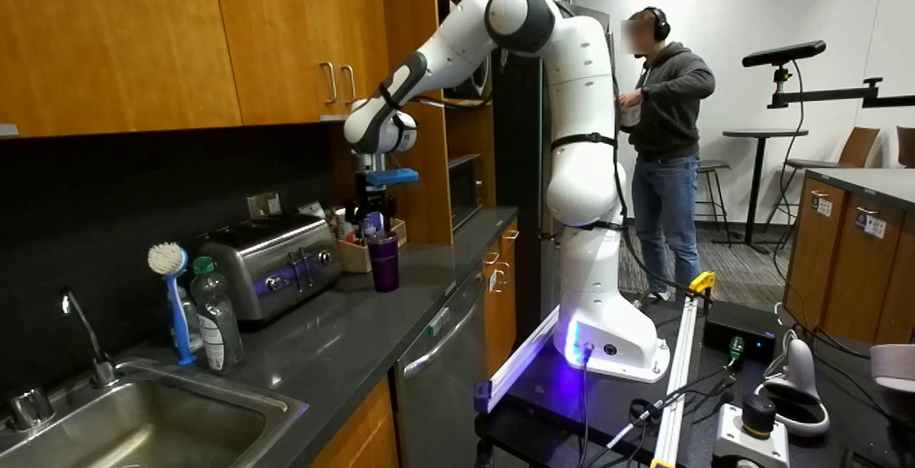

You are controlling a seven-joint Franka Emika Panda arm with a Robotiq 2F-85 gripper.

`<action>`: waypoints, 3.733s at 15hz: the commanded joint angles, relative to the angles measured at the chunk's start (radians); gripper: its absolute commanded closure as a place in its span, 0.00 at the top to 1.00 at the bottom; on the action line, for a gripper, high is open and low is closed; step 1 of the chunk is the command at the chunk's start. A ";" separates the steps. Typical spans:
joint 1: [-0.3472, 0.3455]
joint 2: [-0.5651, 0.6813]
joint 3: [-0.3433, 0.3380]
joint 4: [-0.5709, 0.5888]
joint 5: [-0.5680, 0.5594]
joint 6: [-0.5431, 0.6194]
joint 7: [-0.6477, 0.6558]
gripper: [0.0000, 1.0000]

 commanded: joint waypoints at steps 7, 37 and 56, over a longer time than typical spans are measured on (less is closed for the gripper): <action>-0.029 0.117 0.002 0.058 0.150 0.006 -0.126 1.00; -0.038 0.177 -0.063 0.107 0.016 0.023 0.124 1.00; -0.056 -0.041 -0.148 -0.101 0.017 0.103 0.440 1.00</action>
